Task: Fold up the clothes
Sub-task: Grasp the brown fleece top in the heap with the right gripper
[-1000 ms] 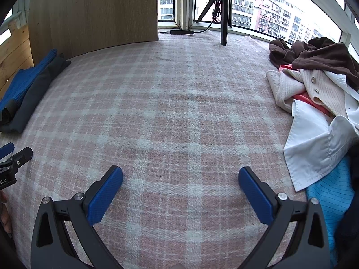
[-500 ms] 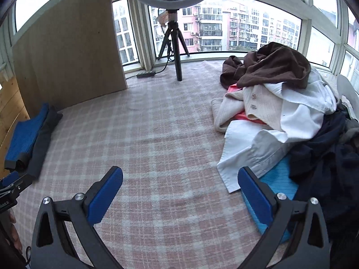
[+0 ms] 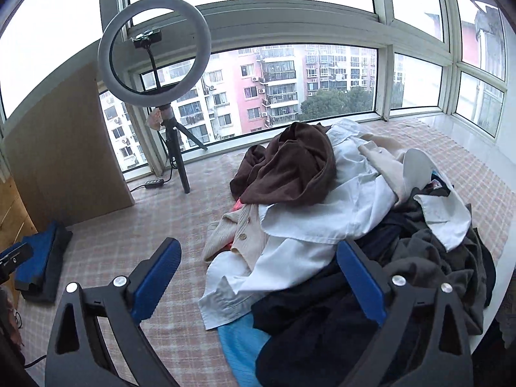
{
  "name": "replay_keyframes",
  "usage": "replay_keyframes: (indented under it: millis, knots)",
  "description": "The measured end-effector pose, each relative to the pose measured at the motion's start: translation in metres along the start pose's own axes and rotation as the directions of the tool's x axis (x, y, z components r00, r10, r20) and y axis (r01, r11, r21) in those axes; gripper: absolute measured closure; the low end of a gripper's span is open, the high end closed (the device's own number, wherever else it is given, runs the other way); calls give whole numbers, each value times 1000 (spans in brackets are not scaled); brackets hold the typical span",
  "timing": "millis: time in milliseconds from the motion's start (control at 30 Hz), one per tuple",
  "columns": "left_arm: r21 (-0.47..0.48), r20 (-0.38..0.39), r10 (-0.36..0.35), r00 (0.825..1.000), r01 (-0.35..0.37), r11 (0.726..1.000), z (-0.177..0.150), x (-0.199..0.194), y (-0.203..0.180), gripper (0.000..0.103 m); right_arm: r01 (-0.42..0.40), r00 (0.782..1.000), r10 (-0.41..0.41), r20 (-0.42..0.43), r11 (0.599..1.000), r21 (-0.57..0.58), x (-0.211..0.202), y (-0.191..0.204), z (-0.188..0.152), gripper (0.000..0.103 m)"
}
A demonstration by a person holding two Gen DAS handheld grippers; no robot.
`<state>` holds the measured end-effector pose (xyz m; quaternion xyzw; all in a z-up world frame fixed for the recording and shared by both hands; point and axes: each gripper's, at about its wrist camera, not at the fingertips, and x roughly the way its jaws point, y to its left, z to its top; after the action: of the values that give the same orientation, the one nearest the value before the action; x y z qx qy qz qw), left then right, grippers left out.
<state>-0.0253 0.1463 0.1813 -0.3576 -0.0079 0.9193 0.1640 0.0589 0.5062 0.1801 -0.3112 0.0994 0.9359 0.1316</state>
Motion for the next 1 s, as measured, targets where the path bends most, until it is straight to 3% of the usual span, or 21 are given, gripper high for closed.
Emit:
replay_keyframes:
  millis: [167, 300, 567, 667, 733, 767, 867, 933, 1000]
  knots:
    - [34, 20, -37, 999, 37, 999, 21, 11, -64, 1, 29, 999, -27, 18, 992, -126, 16, -43, 45, 18]
    - [81, 39, -45, 998, 42, 996, 35, 24, -116, 1, -9, 999, -1, -49, 978, -209, 61, -68, 88, 43]
    - [89, 39, -30, 999, 27, 996, 58, 51, -154, 1, -123, 977, 59, -205, 943, -310, 179, -71, 151, 44]
    - [92, 38, -25, 999, 21, 996, 67, 61, -168, 1, -123, 965, 24, -260, 921, -371, 227, -58, 156, 45]
    - [92, 36, -13, 999, 10, 996, 70, 67, -172, 1, -121, 952, -5, -306, 913, -389, 258, -55, 153, 52]
    - [89, 31, -1, 1000, -1, 996, 70, 70, -170, 1, -121, 942, -16, -336, 916, -382, 273, -56, 152, 58]
    - [64, 9, 33, 999, -34, 997, 66, 79, -155, 1, -136, 914, 5, -405, 946, -295, 300, -71, 154, 97]
    - [40, -11, 57, 998, -56, 998, 62, 84, -142, 1, -150, 900, 47, -433, 966, -209, 309, -84, 159, 98]
    - [13, -26, 79, 997, -79, 997, 58, 85, -128, 1, -149, 917, 78, -392, 977, -153, 299, -94, 175, 99]
